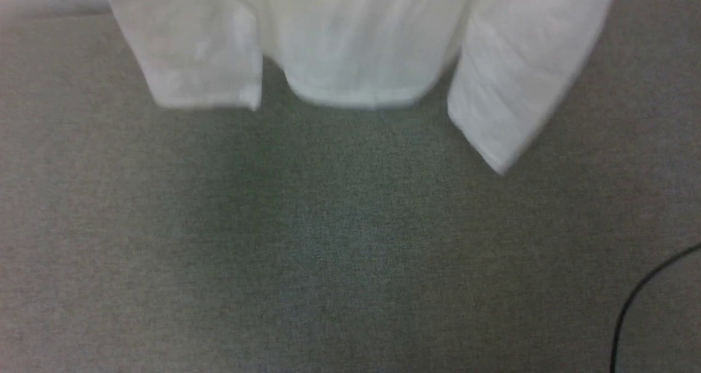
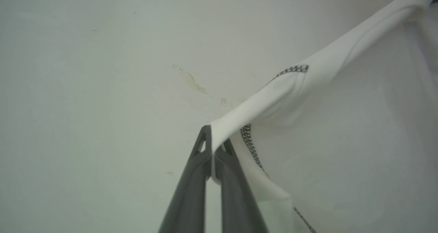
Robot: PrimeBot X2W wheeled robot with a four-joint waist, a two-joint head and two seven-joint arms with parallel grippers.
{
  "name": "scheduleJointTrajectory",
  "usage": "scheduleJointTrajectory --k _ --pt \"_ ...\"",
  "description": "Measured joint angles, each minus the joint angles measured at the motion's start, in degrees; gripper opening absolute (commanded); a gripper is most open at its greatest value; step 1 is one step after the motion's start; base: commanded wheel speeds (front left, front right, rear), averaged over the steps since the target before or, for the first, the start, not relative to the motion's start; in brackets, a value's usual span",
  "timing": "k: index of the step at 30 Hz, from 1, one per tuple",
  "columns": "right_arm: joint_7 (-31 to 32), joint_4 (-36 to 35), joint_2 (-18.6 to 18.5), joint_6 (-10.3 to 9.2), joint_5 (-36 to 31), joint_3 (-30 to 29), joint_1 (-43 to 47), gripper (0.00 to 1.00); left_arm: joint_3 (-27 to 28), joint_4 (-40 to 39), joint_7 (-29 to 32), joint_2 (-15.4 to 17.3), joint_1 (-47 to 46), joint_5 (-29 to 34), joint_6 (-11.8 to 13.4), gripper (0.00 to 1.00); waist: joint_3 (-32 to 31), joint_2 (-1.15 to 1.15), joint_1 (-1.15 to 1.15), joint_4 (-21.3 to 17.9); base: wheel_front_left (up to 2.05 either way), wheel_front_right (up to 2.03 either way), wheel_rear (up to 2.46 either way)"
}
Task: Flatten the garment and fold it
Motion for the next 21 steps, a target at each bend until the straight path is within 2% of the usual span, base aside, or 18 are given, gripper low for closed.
scheduleJointTrajectory --k 5,9,16,21 --pt "-4.64 12.92 7.30 0.15 2.21 -2.26 -6.75 0.00 -0.09 13.27 -4.02 -5.53 -9.17 0.21 -0.07 0.00 5.61 0.00 0.00 -0.65 0.00 0.00 0.00" --pt "-8.45 20.58 12.27 0.15 3.24 -4.69 -10.45 0.00 1.21 21.11 -8.93 -9.16 -14.72 0.20 0.46 0.00 9.41 0.00 -0.01 -1.08 0.00 0.00 0.00" --pt "-14.66 27.87 16.86 0.15 3.63 -5.47 -11.99 0.00 1.05 29.93 -18.01 -12.04 -17.89 1.38 1.19 0.00 14.09 0.00 -0.02 -1.20 0.00 0.00 0.00" --pt "-16.48 30.21 18.25 0.12 5.12 -3.57 -6.72 0.00 -0.47 34.41 -21.28 -13.43 -11.99 1.11 1.08 0.00 14.84 0.00 -0.02 -0.04 0.00 0.00 0.00"
